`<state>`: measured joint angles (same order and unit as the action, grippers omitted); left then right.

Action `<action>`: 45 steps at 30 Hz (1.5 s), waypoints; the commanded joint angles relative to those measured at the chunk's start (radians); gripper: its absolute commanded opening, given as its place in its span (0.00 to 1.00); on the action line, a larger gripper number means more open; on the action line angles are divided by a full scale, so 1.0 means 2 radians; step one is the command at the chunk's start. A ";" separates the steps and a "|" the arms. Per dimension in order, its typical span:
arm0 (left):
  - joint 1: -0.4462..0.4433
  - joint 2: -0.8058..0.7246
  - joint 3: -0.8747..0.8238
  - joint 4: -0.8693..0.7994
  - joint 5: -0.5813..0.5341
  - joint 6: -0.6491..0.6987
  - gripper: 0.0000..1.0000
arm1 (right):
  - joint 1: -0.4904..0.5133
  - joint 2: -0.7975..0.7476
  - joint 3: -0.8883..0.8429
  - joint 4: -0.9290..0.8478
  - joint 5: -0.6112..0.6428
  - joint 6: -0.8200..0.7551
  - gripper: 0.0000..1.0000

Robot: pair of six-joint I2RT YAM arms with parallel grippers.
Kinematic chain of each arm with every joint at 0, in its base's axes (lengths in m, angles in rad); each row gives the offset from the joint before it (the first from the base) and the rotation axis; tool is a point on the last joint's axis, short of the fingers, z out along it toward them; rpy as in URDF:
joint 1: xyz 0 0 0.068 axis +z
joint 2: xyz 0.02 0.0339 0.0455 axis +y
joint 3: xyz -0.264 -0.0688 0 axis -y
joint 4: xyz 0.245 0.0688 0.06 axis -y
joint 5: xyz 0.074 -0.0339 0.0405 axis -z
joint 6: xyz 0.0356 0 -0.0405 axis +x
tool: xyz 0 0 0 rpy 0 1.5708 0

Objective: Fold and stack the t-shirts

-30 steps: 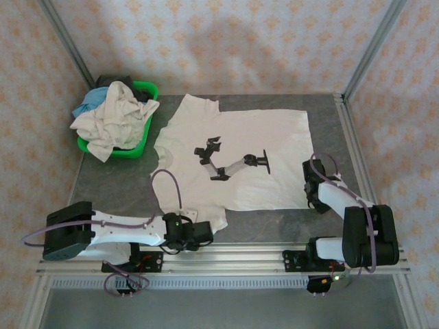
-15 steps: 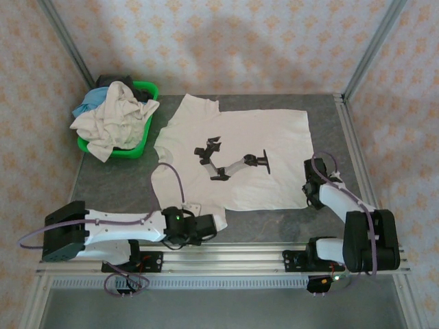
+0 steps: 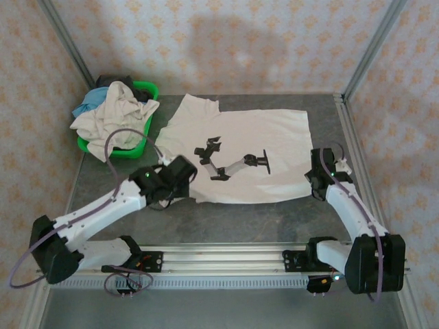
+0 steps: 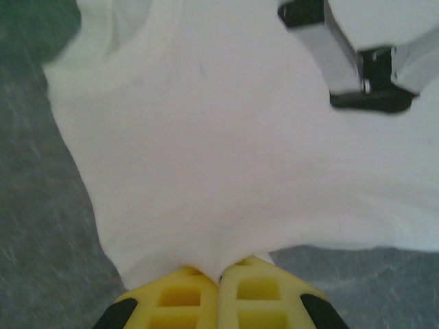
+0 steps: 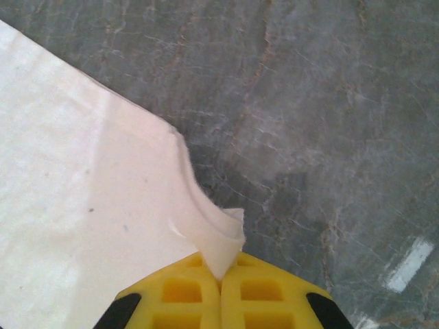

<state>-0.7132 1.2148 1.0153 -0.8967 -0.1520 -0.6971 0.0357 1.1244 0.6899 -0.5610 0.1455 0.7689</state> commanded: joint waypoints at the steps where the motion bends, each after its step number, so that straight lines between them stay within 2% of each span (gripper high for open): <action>1: 0.047 0.059 0.054 0.018 -0.013 0.078 0.00 | -0.002 0.027 0.035 -0.005 0.025 -0.028 0.00; 6: 0.104 0.138 0.123 0.040 0.019 0.127 0.00 | -0.003 0.119 0.106 -0.007 0.020 -0.052 0.00; 13: 0.162 0.253 0.235 0.030 0.043 0.155 0.00 | -0.003 0.225 0.193 -0.019 0.029 -0.073 0.00; 20: 0.190 0.344 0.332 0.004 0.055 0.178 0.00 | -0.003 0.308 0.260 -0.040 0.024 -0.091 0.00; 27: 0.199 0.441 0.431 -0.031 0.077 0.203 0.00 | -0.004 0.357 0.301 -0.059 0.034 -0.102 0.02; 29: 0.203 0.457 0.454 -0.041 0.077 0.204 0.21 | -0.003 0.368 0.317 -0.074 0.036 -0.108 0.10; 33: 0.224 0.456 0.457 -0.051 0.074 0.203 0.46 | -0.003 0.369 0.351 -0.136 0.096 -0.116 0.36; 35: 0.235 0.444 0.445 -0.056 0.070 0.203 0.67 | -0.002 0.355 0.349 -0.168 0.146 -0.113 0.41; 36: 0.241 0.433 0.431 -0.061 0.063 0.201 0.71 | 0.002 0.341 0.337 -0.176 0.166 -0.109 0.43; 38: 0.243 0.394 0.373 -0.044 0.042 0.195 0.74 | 0.011 0.306 0.298 -0.159 0.152 -0.115 0.47; 40: 0.243 0.343 0.290 -0.011 0.040 0.180 0.76 | 0.019 0.262 0.231 -0.094 0.061 -0.140 0.55; 43: 0.243 0.286 0.177 0.041 0.053 0.156 0.76 | 0.027 0.237 0.163 0.003 -0.076 -0.153 0.62; 45: 0.243 0.272 0.132 0.061 0.055 0.146 0.75 | 0.029 0.257 0.163 0.012 -0.099 -0.152 0.63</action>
<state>-0.2165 1.7908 1.3731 -0.8639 -0.0334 -0.3542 0.0856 1.6054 1.0378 -0.6640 0.1150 0.4923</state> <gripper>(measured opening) 0.754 0.627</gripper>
